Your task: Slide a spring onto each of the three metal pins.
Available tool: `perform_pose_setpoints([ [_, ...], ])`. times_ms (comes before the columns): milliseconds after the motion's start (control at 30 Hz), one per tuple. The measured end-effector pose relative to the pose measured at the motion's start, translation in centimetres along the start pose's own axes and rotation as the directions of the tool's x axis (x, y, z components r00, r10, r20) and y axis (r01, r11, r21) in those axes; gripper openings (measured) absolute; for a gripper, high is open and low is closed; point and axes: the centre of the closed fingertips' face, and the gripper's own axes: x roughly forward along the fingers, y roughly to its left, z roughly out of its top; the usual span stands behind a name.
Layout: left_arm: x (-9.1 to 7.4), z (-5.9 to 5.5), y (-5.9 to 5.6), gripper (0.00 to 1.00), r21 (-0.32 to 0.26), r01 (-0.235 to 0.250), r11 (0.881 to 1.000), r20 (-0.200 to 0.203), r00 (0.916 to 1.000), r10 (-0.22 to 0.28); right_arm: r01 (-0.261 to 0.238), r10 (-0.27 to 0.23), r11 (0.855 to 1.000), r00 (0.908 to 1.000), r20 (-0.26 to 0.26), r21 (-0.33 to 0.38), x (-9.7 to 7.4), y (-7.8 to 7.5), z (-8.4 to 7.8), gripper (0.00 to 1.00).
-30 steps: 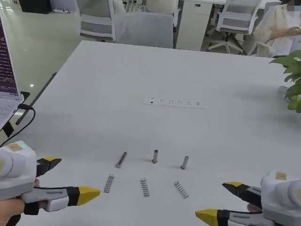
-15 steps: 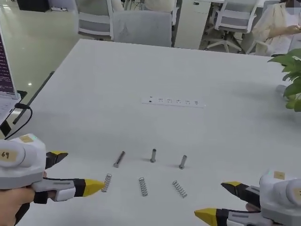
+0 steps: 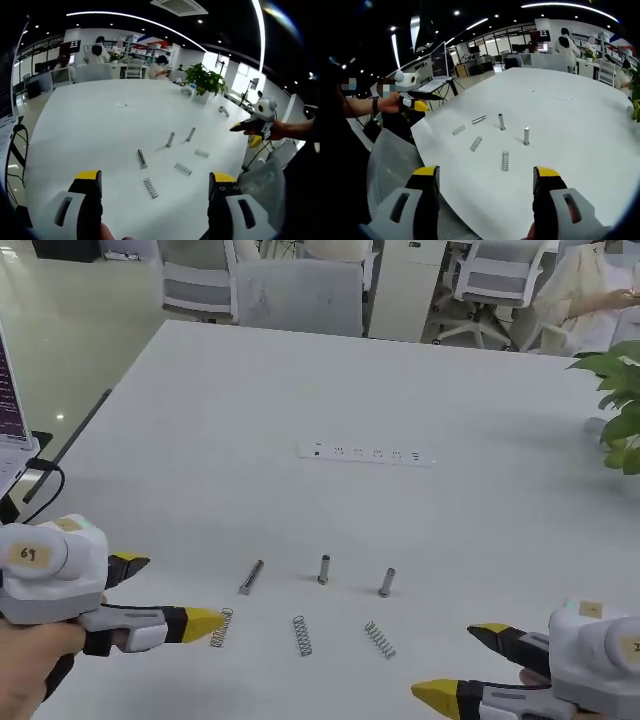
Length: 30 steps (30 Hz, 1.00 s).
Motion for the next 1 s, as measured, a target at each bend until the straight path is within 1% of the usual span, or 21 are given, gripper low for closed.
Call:
perform_pose_setpoints([
  [167,0.6,-0.1,0.4,0.84,-0.005,-0.003,1.0,-0.01,0.9999,0.003,0.0,0.0,1.0,1.0,-0.003,0.004,0.1,-0.1,-0.2,0.75],
  [567,2.4,0.0,0.8,0.8,-0.014,-0.005,1.0,-0.036,0.9993,0.004,0.005,-0.005,1.0,1.0,-0.007,0.01,0.1,-0.3,-0.3,0.74],
  [1000,5.1,-0.3,1.1,0.73,-0.015,-0.003,1.0,-0.078,0.9969,0.001,0.009,-0.009,1.0,0.9999,-0.009,0.016,0.1,-0.5,-0.4,0.72],
])
